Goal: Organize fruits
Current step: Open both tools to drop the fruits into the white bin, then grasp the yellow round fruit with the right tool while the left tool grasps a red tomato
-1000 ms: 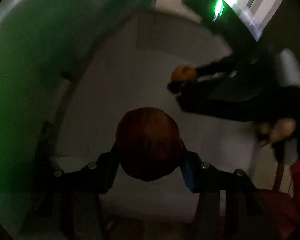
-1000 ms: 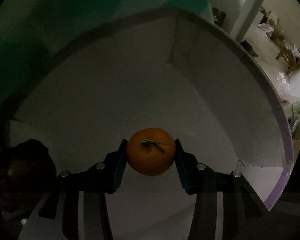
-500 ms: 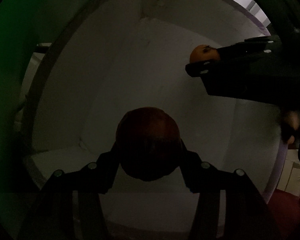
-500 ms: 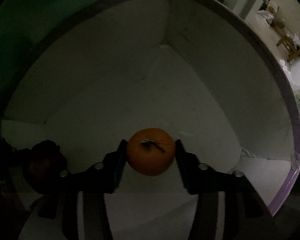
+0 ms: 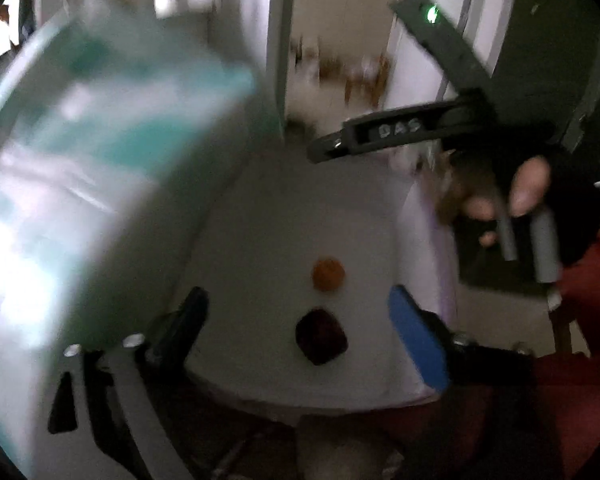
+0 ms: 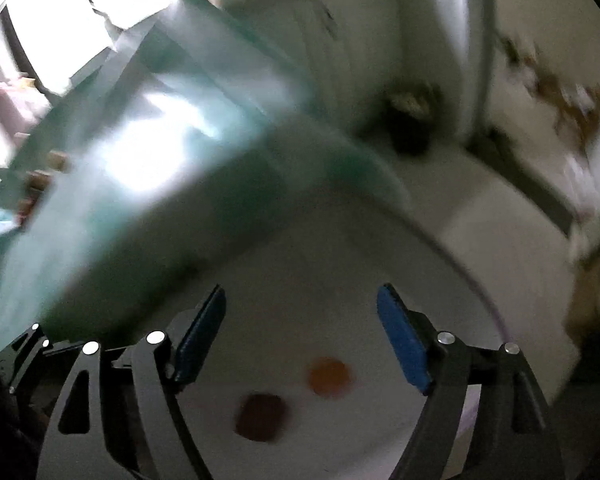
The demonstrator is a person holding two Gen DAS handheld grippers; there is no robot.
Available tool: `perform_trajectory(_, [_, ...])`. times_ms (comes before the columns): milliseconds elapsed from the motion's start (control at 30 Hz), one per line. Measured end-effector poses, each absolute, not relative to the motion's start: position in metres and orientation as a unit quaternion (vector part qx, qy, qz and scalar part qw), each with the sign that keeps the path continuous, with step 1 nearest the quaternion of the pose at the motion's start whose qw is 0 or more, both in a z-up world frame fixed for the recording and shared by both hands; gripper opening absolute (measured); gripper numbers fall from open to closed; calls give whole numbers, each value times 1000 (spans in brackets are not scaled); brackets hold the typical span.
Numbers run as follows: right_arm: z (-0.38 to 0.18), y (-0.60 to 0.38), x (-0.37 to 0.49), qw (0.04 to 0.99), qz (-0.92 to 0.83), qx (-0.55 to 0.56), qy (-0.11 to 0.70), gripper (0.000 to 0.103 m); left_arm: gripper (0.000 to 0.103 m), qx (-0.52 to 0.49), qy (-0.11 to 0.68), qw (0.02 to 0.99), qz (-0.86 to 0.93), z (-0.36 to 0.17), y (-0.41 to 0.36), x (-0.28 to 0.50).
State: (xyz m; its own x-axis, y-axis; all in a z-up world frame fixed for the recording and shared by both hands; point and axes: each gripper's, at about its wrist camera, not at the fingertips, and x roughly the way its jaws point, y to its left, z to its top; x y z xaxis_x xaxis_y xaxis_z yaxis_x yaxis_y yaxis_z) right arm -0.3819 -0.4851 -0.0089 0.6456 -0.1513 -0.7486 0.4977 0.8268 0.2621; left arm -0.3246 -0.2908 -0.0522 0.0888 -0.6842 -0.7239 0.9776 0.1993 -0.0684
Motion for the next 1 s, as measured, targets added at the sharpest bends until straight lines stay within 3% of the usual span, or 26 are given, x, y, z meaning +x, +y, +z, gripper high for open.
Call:
perform_trajectory(100, [38,-445,-365,920,-127,202,311,80,101,184,257,759,-569,-7,-238,-313])
perform_trajectory(200, [62,-397,-324,941,-72,181,278,84,101,131,243,806,-524,18,-195,-275])
perform_trajectory(367, [52,-296,-243,922,-10,116,370,85,101,50,271,875,-398,29,-111,-194])
perform_trajectory(467, [47,-241,-190,930,-5,22,368,84,101,4,288,906,-309,36,-44,-137])
perform_trajectory(567, [39,-213,-147,927,9,14,375,84,101,-47,326,920,-210,42,20,-79])
perform_trajectory(833, [26,-198,-7,924,-17,33,380,73,101,-216,372,892,-139,23,100,-5])
perform_trajectory(1000, [20,-210,51,916,2,-6,401,63,101,-239,354,889,-162,22,111,-1])
